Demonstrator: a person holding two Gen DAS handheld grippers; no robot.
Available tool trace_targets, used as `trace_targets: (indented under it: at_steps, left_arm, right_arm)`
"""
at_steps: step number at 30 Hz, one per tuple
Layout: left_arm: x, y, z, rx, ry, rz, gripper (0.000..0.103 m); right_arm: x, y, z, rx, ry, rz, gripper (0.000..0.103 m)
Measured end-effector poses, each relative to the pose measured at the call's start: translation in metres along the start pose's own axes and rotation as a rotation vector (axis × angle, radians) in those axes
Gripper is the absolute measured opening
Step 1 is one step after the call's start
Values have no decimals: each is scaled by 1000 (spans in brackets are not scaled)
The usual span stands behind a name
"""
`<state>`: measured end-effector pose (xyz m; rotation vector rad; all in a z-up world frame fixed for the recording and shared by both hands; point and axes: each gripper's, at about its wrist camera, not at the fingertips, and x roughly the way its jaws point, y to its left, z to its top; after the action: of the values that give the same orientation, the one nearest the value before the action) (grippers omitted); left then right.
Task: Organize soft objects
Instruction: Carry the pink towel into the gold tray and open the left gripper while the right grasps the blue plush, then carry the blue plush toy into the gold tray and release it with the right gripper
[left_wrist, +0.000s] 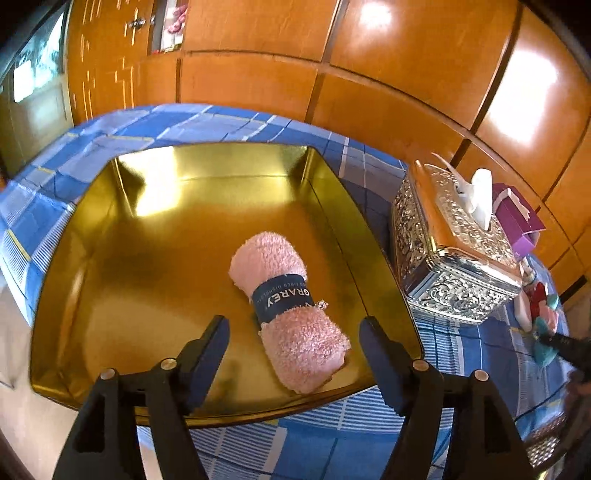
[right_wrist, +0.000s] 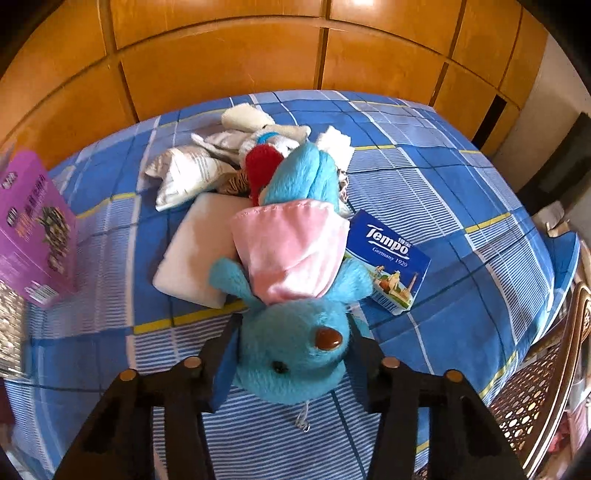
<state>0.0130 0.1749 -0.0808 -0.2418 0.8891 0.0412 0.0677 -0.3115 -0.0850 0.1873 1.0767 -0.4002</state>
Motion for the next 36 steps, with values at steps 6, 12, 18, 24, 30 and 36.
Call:
trace_targets:
  at_steps: [6,12,18,24,30,36]
  left_arm:
    - [-21,-4,4,61,-69,54,81]
    - [-33,-6,5,84,-87,62,85]
    - [-39,-5,3,89,-96,71,87]
    - [-45,4,4,69,-99,90,87]
    - [-49,18,6,40,-108,133,87]
    - [-55,33,2,10,-114,179,90]
  right_arm:
    - [-36,9,28,-13,-70,109,47]
    - [-49,51,81,-111,-115,134,48]
    - [-49,112,138,-219,-143,134,48]
    - [-73,191,169,-325,-211,217,48]
    - [-112,295,142,-542,-257,415,48]
    - [-142,375,50,-805,-225,631,48]
